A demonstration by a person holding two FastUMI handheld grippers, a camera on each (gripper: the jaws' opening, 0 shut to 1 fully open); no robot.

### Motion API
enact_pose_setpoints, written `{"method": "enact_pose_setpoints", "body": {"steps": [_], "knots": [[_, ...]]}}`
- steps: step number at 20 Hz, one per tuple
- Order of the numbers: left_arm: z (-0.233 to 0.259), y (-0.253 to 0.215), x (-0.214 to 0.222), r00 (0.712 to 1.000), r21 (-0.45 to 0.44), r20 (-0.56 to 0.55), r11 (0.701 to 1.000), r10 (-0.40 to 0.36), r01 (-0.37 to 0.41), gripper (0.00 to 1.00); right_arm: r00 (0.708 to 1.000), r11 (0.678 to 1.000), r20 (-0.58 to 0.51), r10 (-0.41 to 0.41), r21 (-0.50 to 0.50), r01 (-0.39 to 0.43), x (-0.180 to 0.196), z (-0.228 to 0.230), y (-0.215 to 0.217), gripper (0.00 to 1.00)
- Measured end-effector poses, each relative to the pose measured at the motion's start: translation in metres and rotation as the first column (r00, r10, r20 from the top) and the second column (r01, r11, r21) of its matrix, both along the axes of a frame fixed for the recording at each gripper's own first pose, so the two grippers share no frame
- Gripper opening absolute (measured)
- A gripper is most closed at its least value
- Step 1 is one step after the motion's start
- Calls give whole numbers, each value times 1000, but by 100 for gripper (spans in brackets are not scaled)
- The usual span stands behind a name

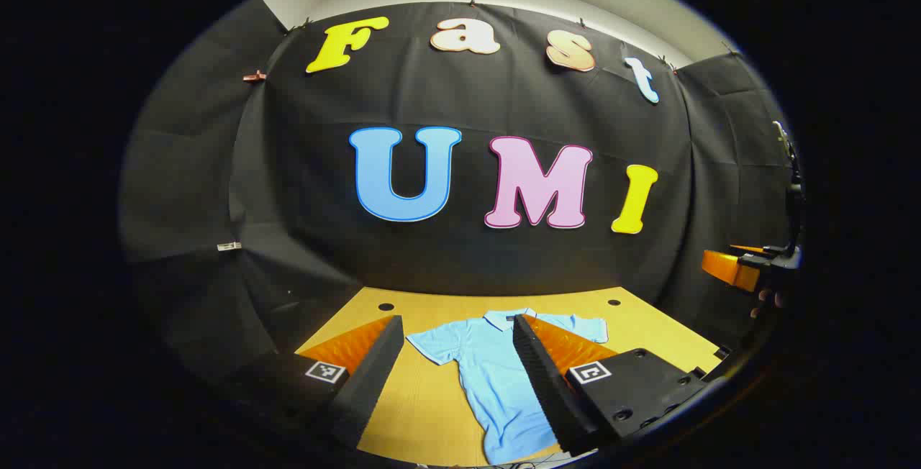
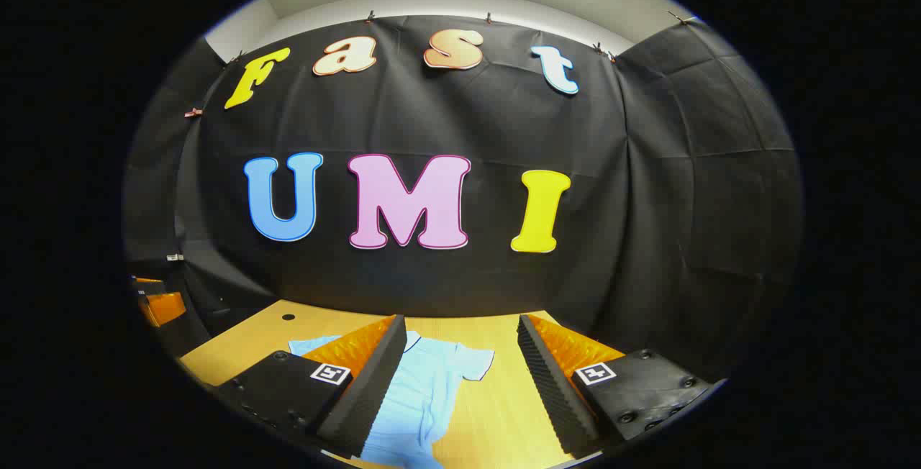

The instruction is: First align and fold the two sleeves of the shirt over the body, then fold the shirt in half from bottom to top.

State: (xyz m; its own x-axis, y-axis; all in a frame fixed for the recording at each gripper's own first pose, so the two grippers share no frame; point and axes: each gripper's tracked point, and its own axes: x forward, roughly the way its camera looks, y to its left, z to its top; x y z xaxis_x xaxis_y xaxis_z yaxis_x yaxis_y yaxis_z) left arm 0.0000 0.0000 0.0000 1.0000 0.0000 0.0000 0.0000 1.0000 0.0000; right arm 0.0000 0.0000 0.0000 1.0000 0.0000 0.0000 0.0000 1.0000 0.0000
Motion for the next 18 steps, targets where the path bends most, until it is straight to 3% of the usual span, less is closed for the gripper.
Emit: {"method": "enact_pose_setpoints", "body": {"steps": [18], "knots": [[-12,-26,35,999,6,-33,1000,17,-16,97,988,994,-102,111,15,-111,35,-42,12,97]]}}
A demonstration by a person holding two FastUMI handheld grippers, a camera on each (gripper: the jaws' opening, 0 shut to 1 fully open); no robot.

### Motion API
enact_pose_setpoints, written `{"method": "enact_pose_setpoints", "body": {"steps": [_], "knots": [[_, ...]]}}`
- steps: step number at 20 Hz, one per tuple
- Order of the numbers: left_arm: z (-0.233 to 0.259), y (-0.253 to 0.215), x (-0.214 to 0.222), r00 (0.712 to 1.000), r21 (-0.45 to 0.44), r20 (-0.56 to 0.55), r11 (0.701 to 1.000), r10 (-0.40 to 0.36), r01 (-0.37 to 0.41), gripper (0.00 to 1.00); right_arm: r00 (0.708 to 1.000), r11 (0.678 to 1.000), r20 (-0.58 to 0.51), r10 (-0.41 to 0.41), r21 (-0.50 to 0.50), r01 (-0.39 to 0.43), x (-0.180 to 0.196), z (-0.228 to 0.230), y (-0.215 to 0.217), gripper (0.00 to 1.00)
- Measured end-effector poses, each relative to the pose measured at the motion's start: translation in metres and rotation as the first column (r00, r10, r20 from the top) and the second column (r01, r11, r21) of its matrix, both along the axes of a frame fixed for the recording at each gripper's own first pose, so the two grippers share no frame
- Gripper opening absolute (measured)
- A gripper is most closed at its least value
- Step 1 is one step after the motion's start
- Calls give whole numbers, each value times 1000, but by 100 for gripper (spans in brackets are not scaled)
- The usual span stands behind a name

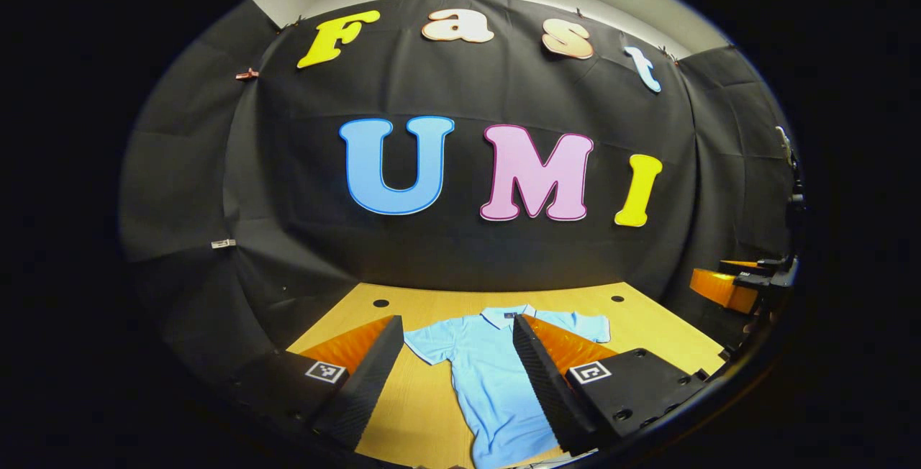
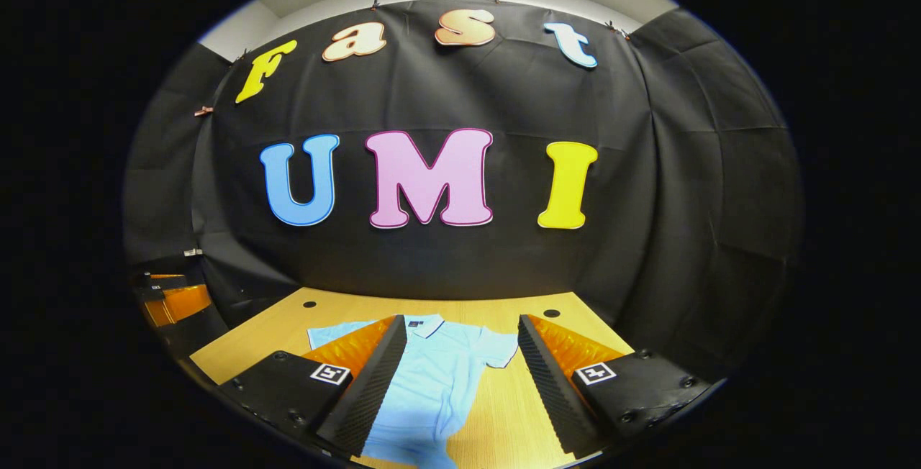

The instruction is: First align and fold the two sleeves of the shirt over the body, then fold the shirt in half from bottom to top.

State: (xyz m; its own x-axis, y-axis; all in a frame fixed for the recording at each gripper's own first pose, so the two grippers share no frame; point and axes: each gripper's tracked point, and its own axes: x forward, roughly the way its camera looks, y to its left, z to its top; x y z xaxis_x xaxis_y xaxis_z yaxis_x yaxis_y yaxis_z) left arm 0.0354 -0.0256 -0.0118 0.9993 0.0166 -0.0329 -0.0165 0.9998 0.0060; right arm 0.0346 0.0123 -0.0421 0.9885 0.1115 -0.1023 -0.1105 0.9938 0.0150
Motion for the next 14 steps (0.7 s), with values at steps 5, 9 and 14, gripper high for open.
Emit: {"method": "enact_pose_setpoints", "body": {"steps": [5,9,14], "knots": [[-18,-8,19,999,9,-46,1000,8,-7,97,993,1000,-117,-12,-27,9,45,-37,-11,97],[-35,-8,38,995,17,-81,998,54,-53,97,979,999,-204,-25,16,28,95,-65,-22,97],[-54,-7,67,984,13,-127,992,122,-122,97,969,999,-245,-29,-21,25,168,-100,-42,97]]}}
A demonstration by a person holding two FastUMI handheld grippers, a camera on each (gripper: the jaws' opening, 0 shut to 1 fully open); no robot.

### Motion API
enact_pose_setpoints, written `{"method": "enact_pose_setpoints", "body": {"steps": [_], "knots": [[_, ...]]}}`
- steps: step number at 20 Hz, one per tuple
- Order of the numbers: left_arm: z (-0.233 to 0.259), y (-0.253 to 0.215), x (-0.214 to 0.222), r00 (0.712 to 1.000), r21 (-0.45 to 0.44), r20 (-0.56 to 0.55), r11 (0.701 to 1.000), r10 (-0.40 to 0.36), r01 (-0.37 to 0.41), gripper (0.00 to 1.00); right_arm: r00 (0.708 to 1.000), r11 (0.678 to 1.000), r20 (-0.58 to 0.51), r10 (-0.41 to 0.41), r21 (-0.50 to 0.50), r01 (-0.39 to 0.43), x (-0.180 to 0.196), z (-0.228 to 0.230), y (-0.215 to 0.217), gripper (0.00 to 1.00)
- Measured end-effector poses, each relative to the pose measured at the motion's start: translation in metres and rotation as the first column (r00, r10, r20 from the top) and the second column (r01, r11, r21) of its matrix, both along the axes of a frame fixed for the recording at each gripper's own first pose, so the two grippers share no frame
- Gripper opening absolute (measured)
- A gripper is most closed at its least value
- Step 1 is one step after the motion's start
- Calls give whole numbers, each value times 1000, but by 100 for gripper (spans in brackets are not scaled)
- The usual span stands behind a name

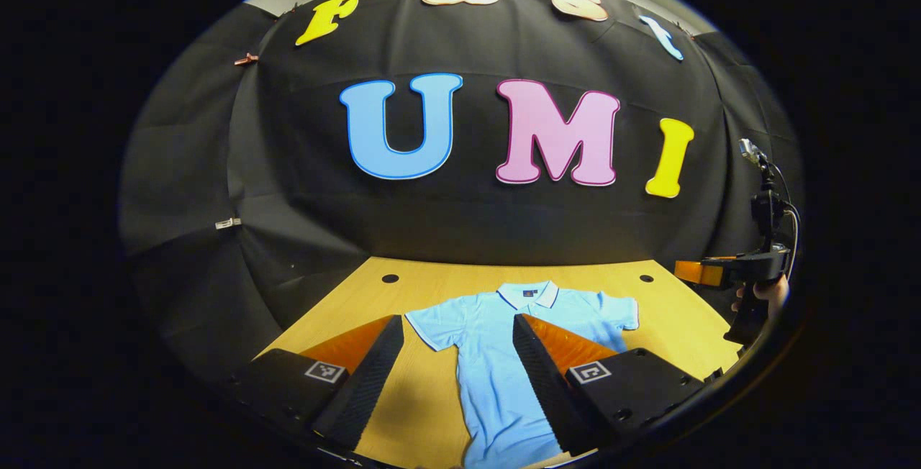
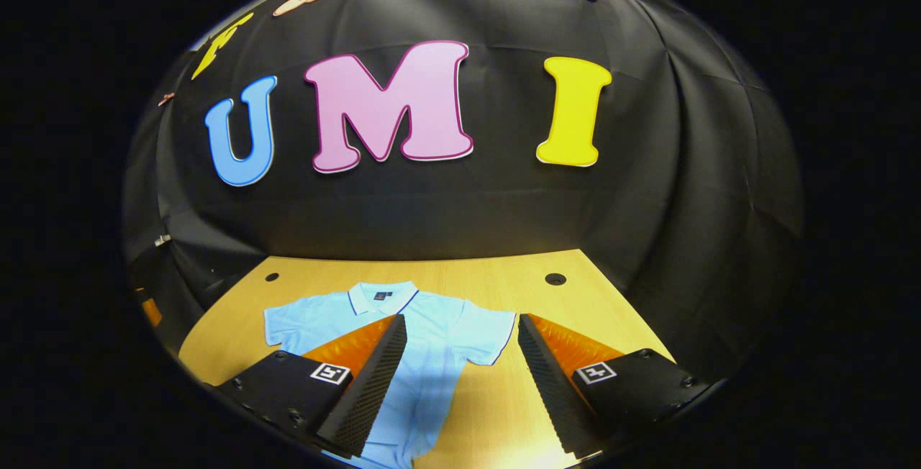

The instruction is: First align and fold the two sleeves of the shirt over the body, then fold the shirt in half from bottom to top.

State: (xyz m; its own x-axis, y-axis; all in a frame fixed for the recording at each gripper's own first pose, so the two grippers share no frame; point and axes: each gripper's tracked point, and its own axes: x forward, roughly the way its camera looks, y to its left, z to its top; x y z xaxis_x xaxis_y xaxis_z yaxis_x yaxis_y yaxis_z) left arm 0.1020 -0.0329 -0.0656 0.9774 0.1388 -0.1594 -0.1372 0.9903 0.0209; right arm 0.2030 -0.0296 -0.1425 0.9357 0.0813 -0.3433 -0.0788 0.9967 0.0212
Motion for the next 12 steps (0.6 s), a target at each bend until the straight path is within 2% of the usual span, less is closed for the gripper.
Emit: {"method": "enact_pose_setpoints", "body": {"steps": [4,7,12], "knots": [[-15,0,23,998,-6,-42,999,41,-41,97,998,1000,-65,5,-10,-6,60,-41,-16,98],[-20,0,38,995,-9,-67,997,71,-72,97,990,999,-135,-36,-9,35,95,-80,-36,97],[-23,-2,68,992,-44,-82,994,93,-96,97,973,998,-226,-41,-57,28,140,-137,-50,98]]}}
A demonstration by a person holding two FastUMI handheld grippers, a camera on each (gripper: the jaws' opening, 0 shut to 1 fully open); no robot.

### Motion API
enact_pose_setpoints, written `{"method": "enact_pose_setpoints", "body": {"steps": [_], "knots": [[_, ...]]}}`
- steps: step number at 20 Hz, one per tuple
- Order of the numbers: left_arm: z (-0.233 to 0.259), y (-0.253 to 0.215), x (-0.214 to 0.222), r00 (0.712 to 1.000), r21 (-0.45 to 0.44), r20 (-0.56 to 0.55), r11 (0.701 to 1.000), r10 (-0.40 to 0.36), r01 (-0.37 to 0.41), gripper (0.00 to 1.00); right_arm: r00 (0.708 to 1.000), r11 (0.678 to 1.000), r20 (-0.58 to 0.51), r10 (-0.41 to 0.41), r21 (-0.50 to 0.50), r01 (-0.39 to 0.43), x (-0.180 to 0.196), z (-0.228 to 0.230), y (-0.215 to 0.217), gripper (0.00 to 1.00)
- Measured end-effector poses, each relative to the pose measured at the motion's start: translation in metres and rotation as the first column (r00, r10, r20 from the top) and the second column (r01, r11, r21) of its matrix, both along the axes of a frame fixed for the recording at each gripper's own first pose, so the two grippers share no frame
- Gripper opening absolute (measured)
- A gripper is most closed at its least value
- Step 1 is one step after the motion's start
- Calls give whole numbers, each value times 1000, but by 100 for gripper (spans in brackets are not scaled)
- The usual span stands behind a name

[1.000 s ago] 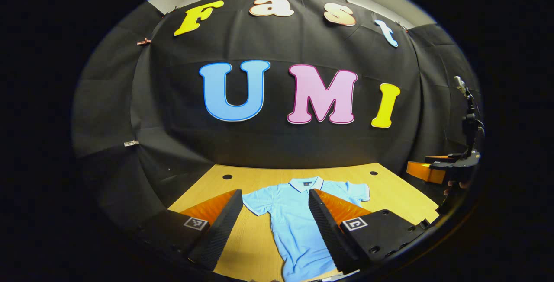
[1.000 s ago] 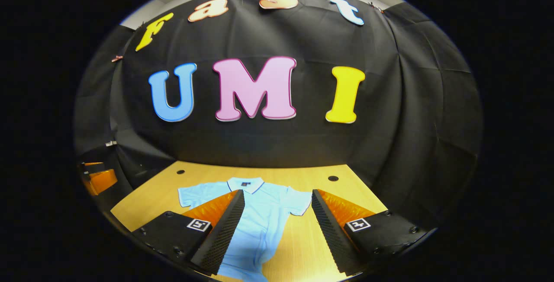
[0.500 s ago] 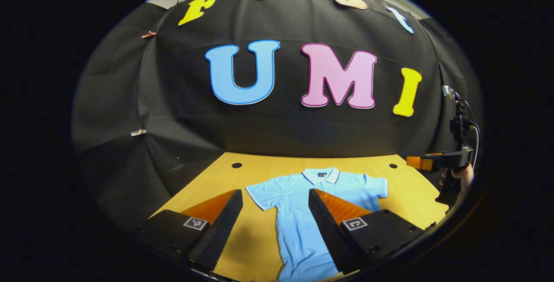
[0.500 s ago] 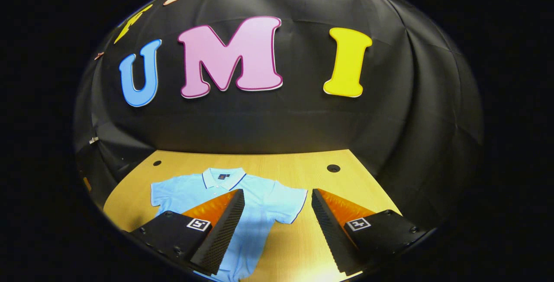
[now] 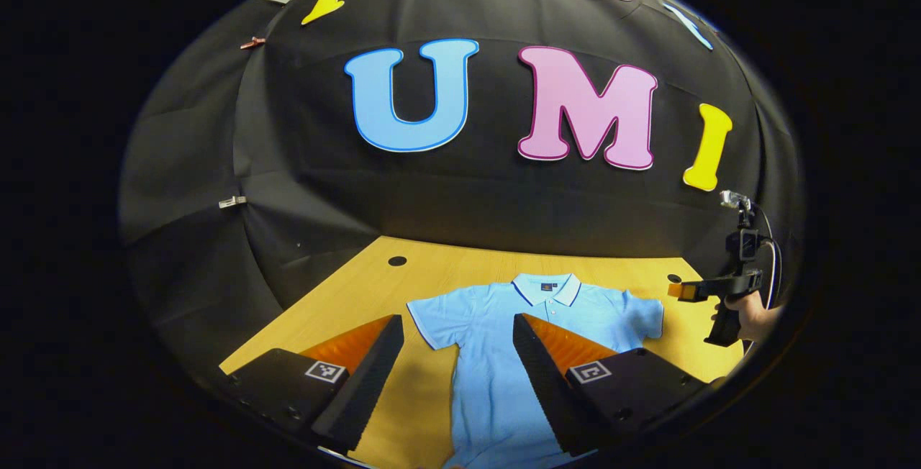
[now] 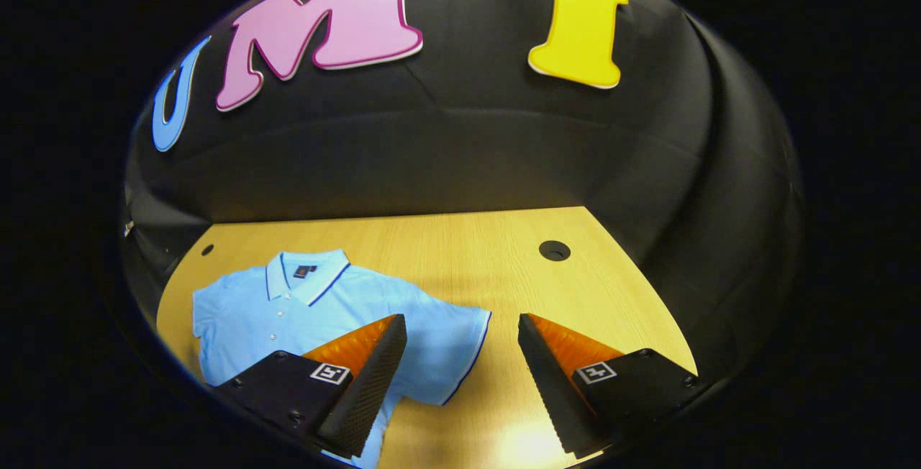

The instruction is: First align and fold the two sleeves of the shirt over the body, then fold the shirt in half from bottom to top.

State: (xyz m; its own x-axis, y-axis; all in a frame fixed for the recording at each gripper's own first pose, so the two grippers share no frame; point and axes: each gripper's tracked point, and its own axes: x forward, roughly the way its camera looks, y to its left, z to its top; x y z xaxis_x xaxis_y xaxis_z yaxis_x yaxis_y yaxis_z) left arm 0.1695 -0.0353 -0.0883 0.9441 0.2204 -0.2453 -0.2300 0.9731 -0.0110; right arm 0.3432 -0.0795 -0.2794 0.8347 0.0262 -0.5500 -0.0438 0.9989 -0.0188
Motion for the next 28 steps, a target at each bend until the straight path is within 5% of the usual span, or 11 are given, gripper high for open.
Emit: {"method": "enact_pose_setpoints", "body": {"steps": [6,14,18,20,21,23,28], "knots": [[-17,3,16,999,-4,-39,1000,29,-29,97,996,997,-66,65,-37,-67,40,-55,-1,97],[-30,-4,19,998,-18,-59,999,26,-27,97,987,999,-151,44,20,-42,48,-92,-4,95],[-29,-4,18,999,-17,-50,1000,15,-16,97,986,998,-157,60,32,-56,51,-94,4,71],[-31,-1,14,999,-11,-50,1000,17,-17,97,986,998,-156,59,39,-53,52,-96,8,28],[-32,1,13,999,-8,-51,1000,19,-19,97,986,999,-159,48,33,-43,52,-95,9,16],[-36,7,8,998,-12,-61,999,29,-29,97,987,999,-156,43,22,-40,54,-93,12,6],[-43,21,-3,996,-31,-72,998,50,-52,97,990,999,-132,52,-1,-53,52,-70,24,6]]}}
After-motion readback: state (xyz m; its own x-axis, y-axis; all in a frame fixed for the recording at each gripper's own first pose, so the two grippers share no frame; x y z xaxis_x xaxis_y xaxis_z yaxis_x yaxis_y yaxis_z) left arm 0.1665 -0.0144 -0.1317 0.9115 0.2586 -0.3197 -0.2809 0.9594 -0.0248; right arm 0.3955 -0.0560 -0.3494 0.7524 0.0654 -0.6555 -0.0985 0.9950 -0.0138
